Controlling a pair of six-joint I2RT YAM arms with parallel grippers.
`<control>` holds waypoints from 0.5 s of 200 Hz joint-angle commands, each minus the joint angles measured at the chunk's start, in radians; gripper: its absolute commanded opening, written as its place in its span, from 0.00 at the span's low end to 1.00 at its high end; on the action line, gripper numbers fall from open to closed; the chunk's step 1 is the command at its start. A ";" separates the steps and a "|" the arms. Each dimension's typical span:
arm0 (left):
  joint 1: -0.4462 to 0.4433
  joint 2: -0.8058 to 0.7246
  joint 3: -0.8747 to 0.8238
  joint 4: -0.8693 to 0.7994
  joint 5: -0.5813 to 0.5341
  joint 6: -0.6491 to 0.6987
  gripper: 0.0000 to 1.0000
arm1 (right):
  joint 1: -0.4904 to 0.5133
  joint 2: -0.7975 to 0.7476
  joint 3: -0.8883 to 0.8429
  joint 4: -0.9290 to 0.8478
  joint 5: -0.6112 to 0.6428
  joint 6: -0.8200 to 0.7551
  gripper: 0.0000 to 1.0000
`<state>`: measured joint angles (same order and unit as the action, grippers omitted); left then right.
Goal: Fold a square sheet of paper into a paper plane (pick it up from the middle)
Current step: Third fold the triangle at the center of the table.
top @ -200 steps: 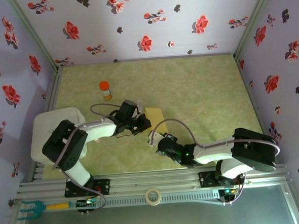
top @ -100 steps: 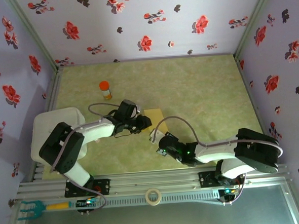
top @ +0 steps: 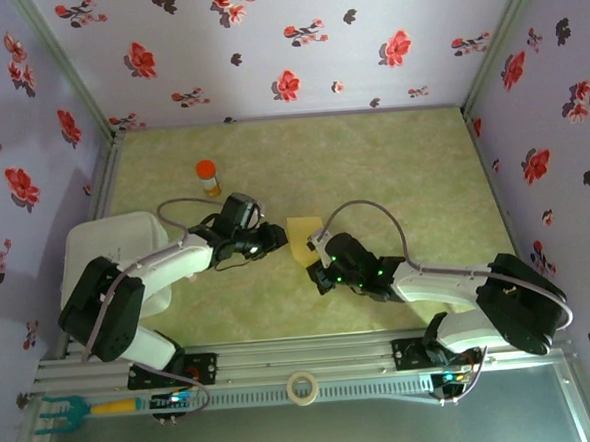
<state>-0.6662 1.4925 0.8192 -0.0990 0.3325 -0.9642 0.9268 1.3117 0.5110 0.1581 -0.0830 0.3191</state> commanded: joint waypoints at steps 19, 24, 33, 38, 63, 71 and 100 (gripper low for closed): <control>0.007 -0.008 0.047 -0.021 0.001 0.031 0.25 | -0.038 0.032 0.045 -0.033 -0.229 0.136 0.00; 0.007 -0.003 0.050 -0.021 0.004 0.032 0.24 | -0.041 0.036 0.050 -0.042 -0.241 0.136 0.00; 0.007 0.003 0.057 -0.018 0.012 0.035 0.24 | -0.048 0.040 0.058 -0.052 -0.263 0.139 0.00; 0.006 0.008 0.062 -0.018 0.017 0.037 0.23 | -0.052 0.041 0.061 -0.055 -0.279 0.142 0.00; 0.007 0.042 0.094 -0.018 0.047 0.048 0.22 | -0.067 0.036 0.054 -0.049 -0.322 0.145 0.00; 0.007 0.054 0.104 -0.018 0.056 0.052 0.21 | -0.067 0.030 0.045 -0.038 -0.327 0.142 0.00; 0.005 0.100 0.140 -0.018 0.081 0.063 0.20 | -0.067 0.011 0.003 0.013 -0.331 0.135 0.00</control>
<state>-0.6662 1.5532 0.9142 -0.0990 0.3737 -0.9360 0.8658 1.3441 0.5453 0.1356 -0.3737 0.4473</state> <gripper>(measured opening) 0.203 0.060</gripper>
